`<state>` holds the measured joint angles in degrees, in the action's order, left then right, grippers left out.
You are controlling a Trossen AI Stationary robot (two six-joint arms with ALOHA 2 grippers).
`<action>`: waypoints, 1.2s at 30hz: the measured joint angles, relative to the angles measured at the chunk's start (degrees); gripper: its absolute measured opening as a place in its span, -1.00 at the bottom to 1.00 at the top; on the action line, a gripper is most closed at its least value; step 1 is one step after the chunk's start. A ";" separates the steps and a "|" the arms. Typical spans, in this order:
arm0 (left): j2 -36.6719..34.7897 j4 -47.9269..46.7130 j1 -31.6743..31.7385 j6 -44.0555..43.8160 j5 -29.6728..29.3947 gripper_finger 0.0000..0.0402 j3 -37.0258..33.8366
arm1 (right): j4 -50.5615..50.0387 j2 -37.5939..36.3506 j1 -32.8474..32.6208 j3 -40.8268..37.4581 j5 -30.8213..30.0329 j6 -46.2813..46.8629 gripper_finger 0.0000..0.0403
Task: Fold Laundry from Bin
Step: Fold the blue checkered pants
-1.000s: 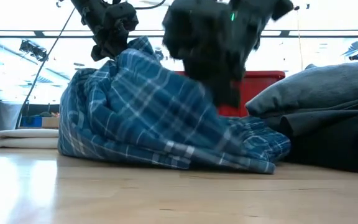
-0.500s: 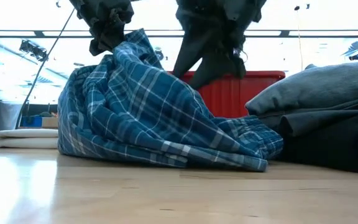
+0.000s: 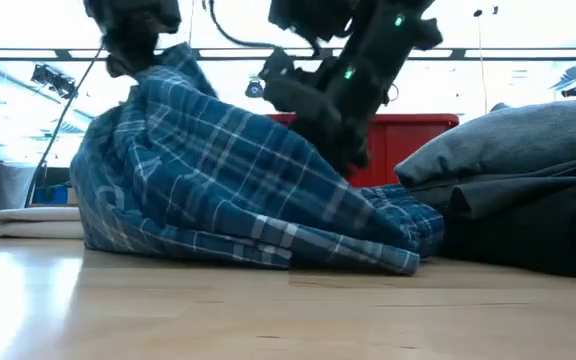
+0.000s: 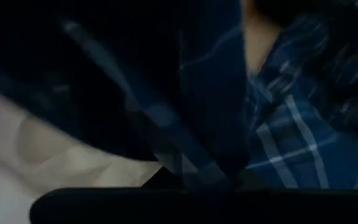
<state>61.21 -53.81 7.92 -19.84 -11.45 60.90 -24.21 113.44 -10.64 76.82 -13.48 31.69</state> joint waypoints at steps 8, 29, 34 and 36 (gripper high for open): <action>-4.83 -3.41 -5.84 -0.36 -8.08 -0.93 -0.01 | 15.52 3.73 3.26 0.04 2.89 -7.27 0.00; -7.18 7.85 -12.46 10.86 -3.84 -0.93 -0.35 | 8.32 -7.62 5.80 0.00 10.25 7.38 -0.05; -1.34 13.12 -16.17 14.51 -1.70 -0.93 -0.44 | 2.12 -15.04 5.87 0.11 5.75 11.82 -0.05; 1.29 16.49 -17.48 16.10 -1.26 -0.93 -0.44 | -2.21 -17.37 5.86 0.09 2.91 13.47 -0.05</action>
<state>62.50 -37.32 -9.56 -3.74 -12.71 60.47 -26.42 96.07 -4.78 76.91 -10.58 45.17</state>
